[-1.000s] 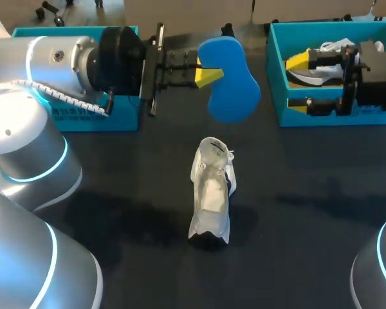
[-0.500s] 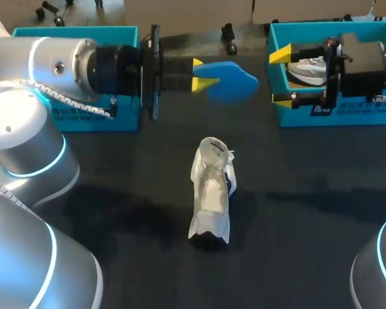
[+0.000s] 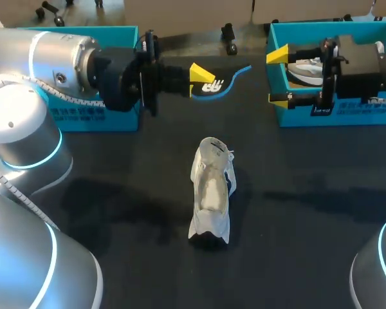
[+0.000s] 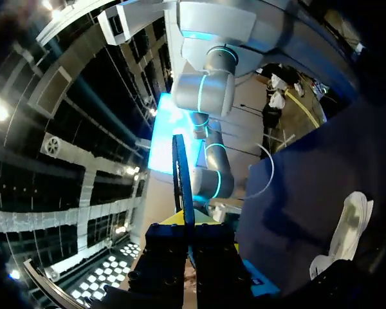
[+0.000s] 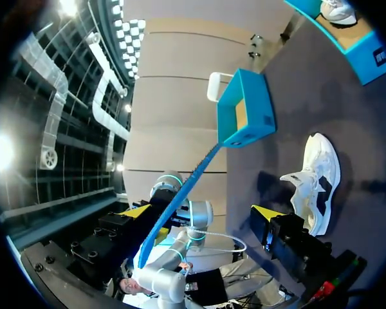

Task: Take the shoe out of the shoebox, open the shoe tongue, remove and reinsert the insole, then place the shoe into the shoebox

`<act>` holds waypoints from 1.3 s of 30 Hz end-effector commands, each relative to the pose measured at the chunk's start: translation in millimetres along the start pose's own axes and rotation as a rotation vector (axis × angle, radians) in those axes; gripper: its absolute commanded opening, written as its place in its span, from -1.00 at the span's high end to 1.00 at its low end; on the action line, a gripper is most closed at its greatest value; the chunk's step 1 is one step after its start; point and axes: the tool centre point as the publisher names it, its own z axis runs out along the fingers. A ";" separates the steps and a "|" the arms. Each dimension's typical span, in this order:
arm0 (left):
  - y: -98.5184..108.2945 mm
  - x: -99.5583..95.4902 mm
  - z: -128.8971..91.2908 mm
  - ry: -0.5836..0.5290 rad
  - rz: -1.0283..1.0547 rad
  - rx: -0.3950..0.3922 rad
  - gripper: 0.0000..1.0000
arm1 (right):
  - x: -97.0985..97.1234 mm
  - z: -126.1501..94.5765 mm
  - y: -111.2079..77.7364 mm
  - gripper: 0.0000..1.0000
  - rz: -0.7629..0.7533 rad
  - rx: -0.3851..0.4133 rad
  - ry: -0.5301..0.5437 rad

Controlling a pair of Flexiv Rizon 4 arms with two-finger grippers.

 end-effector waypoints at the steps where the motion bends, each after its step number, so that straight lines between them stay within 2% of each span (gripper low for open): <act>1: 5.2 9.4 -0.8 0.022 0.210 -0.021 1.00 | 0.1 2.0 -0.1 -1.00 0.001 -0.002 -0.003; 14: 28.3 40.3 3.6 0.103 0.385 -0.012 1.00 | 1.6 12.1 4.0 -1.00 0.000 0.016 -0.001; 23: 43.0 42.1 14.1 0.182 0.500 -0.009 1.00 | 1.2 27.2 9.1 -1.00 0.001 0.065 0.017; 25: 46.0 42.6 16.9 0.195 0.512 -0.013 1.00 | 2.3 30.3 9.8 -0.81 -0.003 0.073 0.023; 28: 47.9 43.1 23.1 0.204 0.515 -0.013 1.00 | 2.8 32.6 11.4 -0.80 -0.007 0.077 0.025; 30: 47.1 44.4 27.6 0.210 0.526 -0.006 1.00 | 1.9 32.7 12.6 -0.68 -0.008 0.077 0.027; 32: 45.9 45.0 30.8 0.216 0.539 0.006 1.00 | 2.3 33.7 14.2 -0.39 -0.008 0.075 0.029; 34: 45.2 46.1 32.8 0.211 0.517 0.001 1.00 | 2.9 34.1 15.2 0.05 -0.011 0.076 0.030; 39: 44.5 46.8 35.4 0.205 0.516 0.004 1.00 | 3.6 35.3 16.0 0.35 -0.014 0.076 0.028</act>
